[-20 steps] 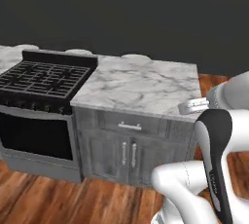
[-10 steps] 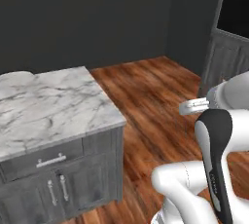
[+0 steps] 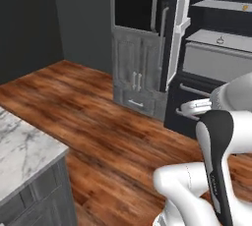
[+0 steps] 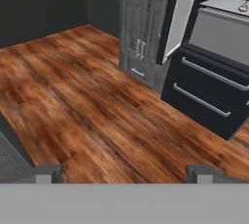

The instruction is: Retrieve the bottle and the shaker from the cabinet and place them next to the mixing bowl on the counter. Then add garlic from the fridge to the mixing bowl.

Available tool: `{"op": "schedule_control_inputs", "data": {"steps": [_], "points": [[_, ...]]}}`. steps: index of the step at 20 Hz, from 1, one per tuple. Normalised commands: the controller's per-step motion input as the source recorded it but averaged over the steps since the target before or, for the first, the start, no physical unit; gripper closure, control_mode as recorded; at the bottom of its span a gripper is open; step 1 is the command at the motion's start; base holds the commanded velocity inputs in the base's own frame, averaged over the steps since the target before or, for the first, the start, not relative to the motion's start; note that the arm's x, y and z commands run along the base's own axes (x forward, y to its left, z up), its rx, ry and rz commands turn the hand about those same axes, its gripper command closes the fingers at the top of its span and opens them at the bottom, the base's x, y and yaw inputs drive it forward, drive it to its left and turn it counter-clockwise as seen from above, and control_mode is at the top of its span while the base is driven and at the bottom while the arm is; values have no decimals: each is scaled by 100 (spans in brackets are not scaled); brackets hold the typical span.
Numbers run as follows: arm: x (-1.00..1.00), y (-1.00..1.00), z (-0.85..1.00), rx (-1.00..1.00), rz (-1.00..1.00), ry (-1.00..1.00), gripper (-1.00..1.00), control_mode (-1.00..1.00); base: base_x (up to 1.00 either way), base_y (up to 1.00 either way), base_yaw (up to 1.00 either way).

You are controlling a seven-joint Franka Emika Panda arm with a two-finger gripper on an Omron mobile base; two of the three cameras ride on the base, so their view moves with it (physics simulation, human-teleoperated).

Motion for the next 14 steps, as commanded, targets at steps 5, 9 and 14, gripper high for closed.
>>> {"op": "schedule_control_inputs", "data": {"steps": [5,9,14], "points": [[0,0,0,0,0,0,-100,100,78,-39,7],[0,0,0,0,0,0,-100,100,100,-47,0],[0,0,0,0,0,0,-100,100,100,-34,-13]]}}
